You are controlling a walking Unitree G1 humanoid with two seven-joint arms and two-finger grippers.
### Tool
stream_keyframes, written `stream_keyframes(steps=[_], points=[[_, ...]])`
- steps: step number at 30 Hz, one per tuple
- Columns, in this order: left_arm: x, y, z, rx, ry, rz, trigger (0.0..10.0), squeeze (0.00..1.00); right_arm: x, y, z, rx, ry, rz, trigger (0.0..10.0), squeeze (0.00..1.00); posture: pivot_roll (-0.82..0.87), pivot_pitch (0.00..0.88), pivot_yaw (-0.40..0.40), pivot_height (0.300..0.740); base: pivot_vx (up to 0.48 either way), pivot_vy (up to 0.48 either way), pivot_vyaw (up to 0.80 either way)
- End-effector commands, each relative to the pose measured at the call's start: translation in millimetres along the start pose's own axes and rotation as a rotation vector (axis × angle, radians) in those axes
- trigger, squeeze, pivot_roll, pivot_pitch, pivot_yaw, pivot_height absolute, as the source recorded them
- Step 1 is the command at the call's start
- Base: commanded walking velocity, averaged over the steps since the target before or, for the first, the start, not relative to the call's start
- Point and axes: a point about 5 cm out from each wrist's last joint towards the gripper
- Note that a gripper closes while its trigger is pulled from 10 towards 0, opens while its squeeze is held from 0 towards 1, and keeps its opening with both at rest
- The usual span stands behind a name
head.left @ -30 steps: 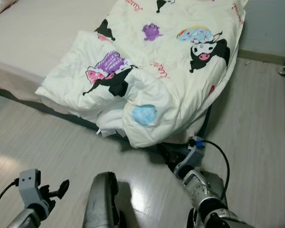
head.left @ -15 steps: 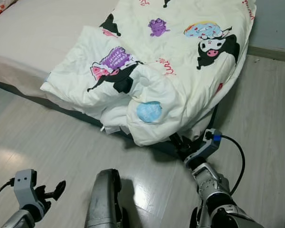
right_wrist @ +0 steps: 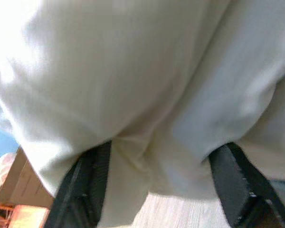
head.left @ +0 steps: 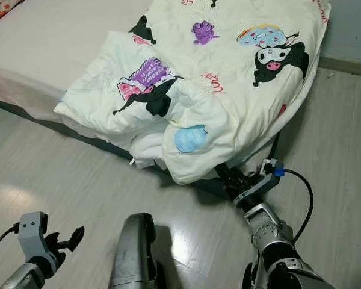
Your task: Clean up the room
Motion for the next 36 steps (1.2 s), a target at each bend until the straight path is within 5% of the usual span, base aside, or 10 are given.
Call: stream_keyframes(steps=[1,10,15,22,30,34,35,36], points=[[-9.3,-5.4,-10.6,0.007,0.026,-0.038,10.0,0.00,-4.7,-5.3,4.5,0.012,-0.040,-0.008,0.0,0.00,0.34,0.403,0.180,0.445,0.000,0.000,0.00],[-9.3,-2.8,-10.2,0.005,0.026,-0.028,10.0,0.00,-13.1,-0.9,19.6,-0.060,-0.148,-0.036,0.0,0.00,0.33,0.409,0.171,0.445,0.000,0.000,0.00],[-5.9,-6.6,-4.7,-0.015,0.026,-0.024,10.0,0.00,-33.5,-7.1,38.7,-0.102,-0.290,-0.093,0.0,0.00,0.28,0.402,0.139,0.445,0.000,0.000,0.00],[-0.7,-12.1,3.6,-0.036,0.021,-0.026,10.0,0.00,-48.9,-3.9,49.6,-0.110,-0.339,-0.073,0.0,0.00,0.26,0.391,0.124,0.445,0.000,0.000,0.00],[13.8,-24.2,22.8,-0.090,0.018,-0.039,10.0,0.00,-74.9,42.1,71.9,-0.193,-0.446,0.017,0.0,0.00,0.15,0.328,0.070,0.445,0.000,0.000,0.00],[17.0,-31.0,30.4,-0.103,0.014,-0.054,10.0,0.00,-79.8,38.5,72.5,-0.172,-0.427,-0.042,0.0,0.00,0.13,0.317,0.063,0.445,0.000,0.000,0.00],[18.1,-33.2,33.2,-0.105,0.011,-0.059,10.0,0.00,-80.0,26.9,69.1,-0.167,-0.398,-0.115,4.2,0.00,0.12,0.313,0.059,0.445,0.000,0.000,0.00],[18.9,-34.7,35.1,-0.106,0.009,-0.063,10.0,0.00,-80.3,18.9,66.6,-0.163,-0.378,-0.165,4.2,0.00,0.12,0.313,0.059,0.445,0.000,0.000,0.00]])
Point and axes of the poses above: a point about 5 cm out from each wrist's last joint towards the gripper, its own x axis pointing out of the wrist towards the gripper, its own y axis along the axis of the wrist's last joint, z = x × y
